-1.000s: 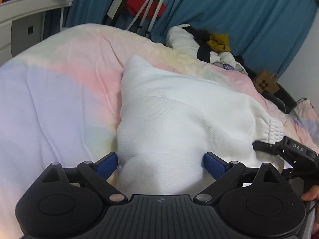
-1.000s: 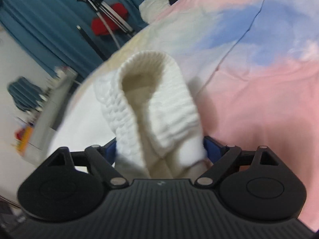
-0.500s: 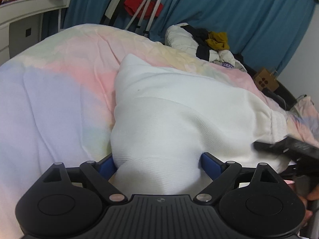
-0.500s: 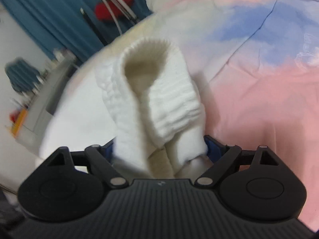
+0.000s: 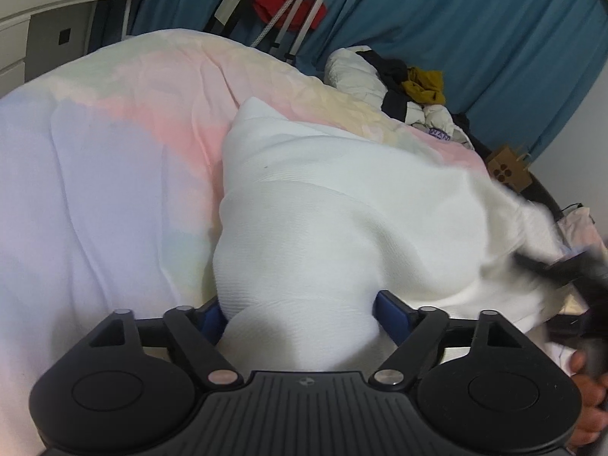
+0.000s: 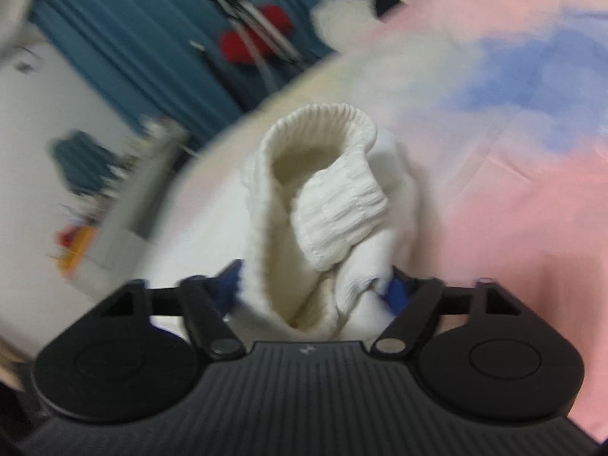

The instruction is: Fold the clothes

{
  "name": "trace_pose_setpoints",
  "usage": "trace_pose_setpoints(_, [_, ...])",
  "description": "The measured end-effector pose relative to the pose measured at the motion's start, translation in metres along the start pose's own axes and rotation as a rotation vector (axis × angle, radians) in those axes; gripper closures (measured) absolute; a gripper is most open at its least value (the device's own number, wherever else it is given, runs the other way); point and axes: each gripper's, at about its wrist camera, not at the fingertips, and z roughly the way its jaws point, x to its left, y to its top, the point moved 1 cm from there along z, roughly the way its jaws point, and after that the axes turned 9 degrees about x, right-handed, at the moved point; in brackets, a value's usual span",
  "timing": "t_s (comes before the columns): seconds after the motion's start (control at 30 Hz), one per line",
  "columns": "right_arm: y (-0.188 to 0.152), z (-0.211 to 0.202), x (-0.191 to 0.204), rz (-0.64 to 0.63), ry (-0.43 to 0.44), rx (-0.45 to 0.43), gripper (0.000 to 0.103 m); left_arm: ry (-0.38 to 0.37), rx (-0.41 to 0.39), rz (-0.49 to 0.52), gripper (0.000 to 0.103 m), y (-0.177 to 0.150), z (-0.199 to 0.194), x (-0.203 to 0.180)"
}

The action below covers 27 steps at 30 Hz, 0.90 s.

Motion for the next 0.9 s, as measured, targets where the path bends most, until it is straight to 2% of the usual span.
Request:
trace_pose_setpoints(0.1, [-0.005, 0.000, -0.005, 0.017, -0.036, -0.008, 0.056, -0.024, -0.029, -0.030, 0.045, -0.001, -0.006, 0.001])
trace_pose_setpoints(0.17, [-0.006, -0.009, 0.005, 0.000, -0.040, -0.039, 0.061, -0.052, -0.059, -0.047, 0.054, 0.000, -0.013, 0.001])
trace_pose_setpoints(0.23, [-0.001, -0.022, 0.016, -0.012, -0.004, -0.081, 0.064, -0.083, -0.091, -0.064, 0.062, 0.000, -0.022, 0.000])
trace_pose_setpoints(0.33, [0.008, -0.044, 0.032, -0.033, 0.061, -0.148, 0.067, -0.147, -0.137, -0.104, 0.066, 0.003, -0.043, -0.004])
trace_pose_setpoints(0.43, [0.023, -0.074, 0.038, -0.060, 0.123, -0.227, 0.068, -0.180, -0.198, -0.059, 0.067, 0.010, -0.067, -0.028])
trace_pose_setpoints(0.53, [0.040, -0.108, 0.030, -0.051, 0.163, -0.310, 0.068, -0.232, -0.234, -0.029, 0.067, 0.022, -0.080, -0.063])
trace_pose_setpoints(0.67, [0.062, -0.157, -0.009, 0.009, 0.200, -0.448, 0.068, -0.264, -0.276, 0.087, 0.067, 0.047, -0.076, -0.141])
trace_pose_setpoints(0.8, [0.084, -0.190, -0.059, 0.059, 0.174, -0.606, 0.068, -0.335, -0.264, 0.175, 0.067, 0.081, -0.029, -0.224])
trace_pose_setpoints(0.9, [0.102, -0.197, -0.097, 0.097, 0.108, -0.698, 0.068, -0.381, -0.217, 0.241, 0.067, 0.103, 0.025, -0.273])
